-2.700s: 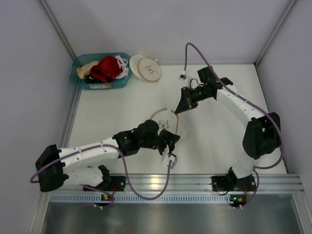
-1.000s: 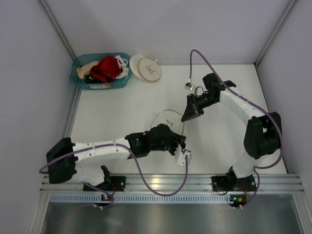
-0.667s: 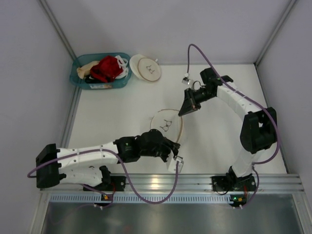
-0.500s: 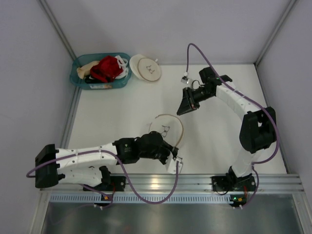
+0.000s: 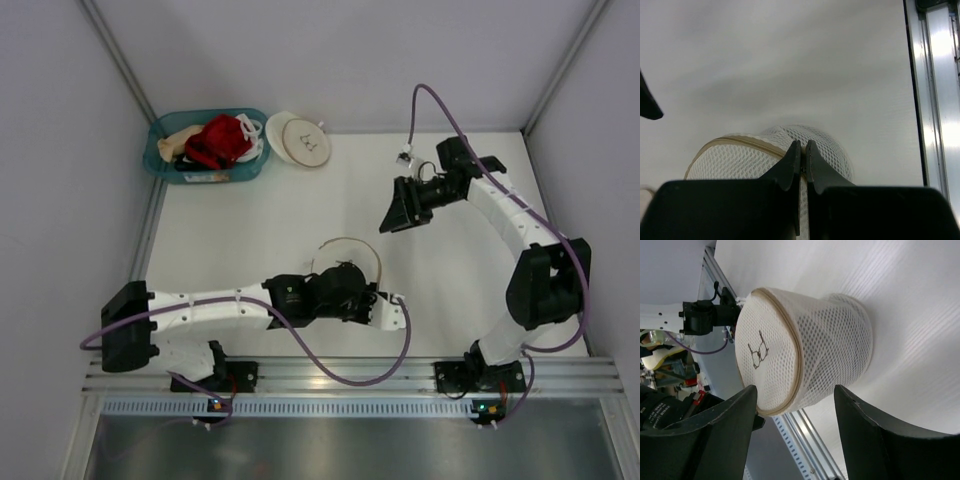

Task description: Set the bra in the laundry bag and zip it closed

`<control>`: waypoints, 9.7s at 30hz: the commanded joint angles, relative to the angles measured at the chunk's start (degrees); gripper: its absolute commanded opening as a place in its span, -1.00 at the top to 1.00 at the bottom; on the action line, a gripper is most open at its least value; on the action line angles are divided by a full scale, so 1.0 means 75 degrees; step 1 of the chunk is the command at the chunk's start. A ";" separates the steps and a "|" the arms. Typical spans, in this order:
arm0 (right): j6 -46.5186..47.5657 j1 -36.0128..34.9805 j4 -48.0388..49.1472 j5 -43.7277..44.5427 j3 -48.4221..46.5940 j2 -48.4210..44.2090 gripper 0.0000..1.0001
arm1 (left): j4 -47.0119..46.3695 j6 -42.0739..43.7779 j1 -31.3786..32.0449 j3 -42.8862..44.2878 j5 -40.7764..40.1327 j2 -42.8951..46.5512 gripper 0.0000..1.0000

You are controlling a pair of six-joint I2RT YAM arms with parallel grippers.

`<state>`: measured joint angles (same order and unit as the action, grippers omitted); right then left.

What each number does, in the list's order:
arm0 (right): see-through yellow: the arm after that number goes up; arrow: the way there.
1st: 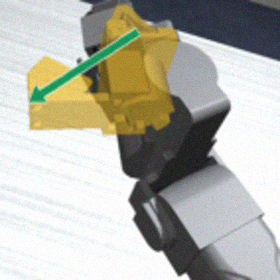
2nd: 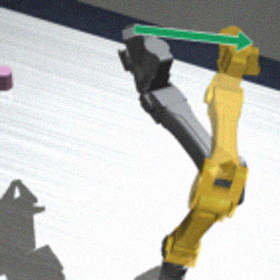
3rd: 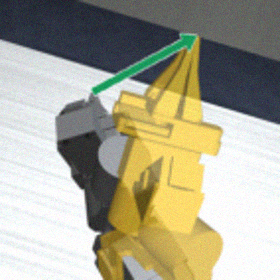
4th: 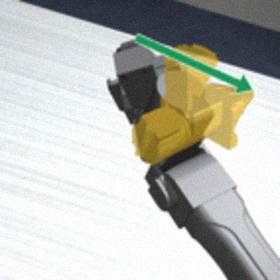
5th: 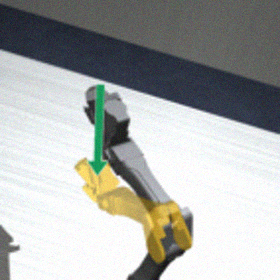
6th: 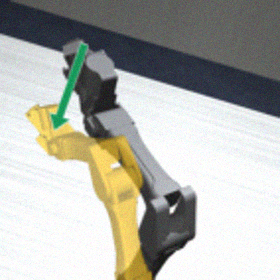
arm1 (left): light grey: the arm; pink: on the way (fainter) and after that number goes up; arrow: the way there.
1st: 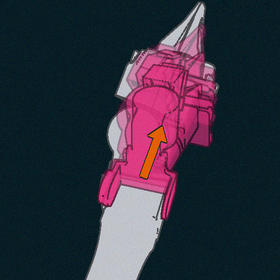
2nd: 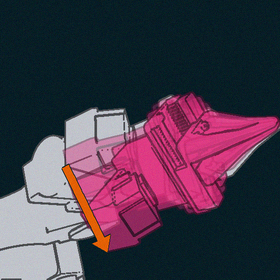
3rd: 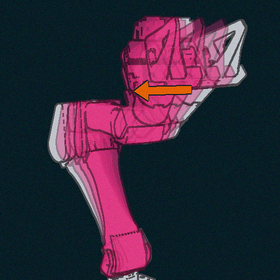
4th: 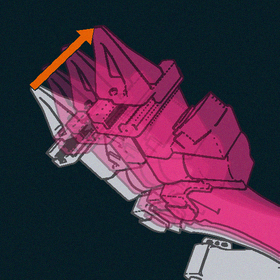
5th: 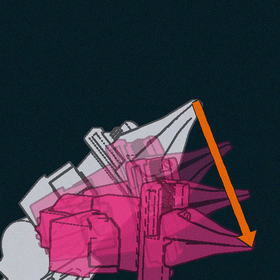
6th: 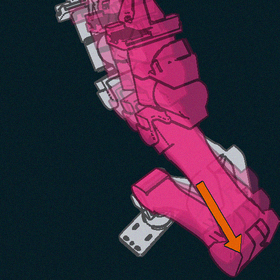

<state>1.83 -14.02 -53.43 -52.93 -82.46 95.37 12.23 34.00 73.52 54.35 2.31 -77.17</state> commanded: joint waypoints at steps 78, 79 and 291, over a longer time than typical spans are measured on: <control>-0.0196 -0.0684 0.0163 -0.0501 0.0974 -0.0154 -0.35 | -0.0716 -0.0455 -0.1481 0.1155 0.0630 -0.0621 1.00; -0.0196 -0.0755 0.0140 -0.0513 0.0951 -0.0084 -0.36 | -0.0693 -0.0443 -0.1517 0.1214 0.0700 -0.0645 1.00; -0.0396 -0.0438 0.3397 -0.1428 0.2392 -0.2345 -0.24 | -0.4619 -1.3123 -0.7306 -0.0555 1.0005 -0.0727 1.00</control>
<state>-5.32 -15.09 -26.04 -63.26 -64.79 80.27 -18.90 -65.87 18.48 49.93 75.70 -84.25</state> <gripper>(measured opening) 0.631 0.047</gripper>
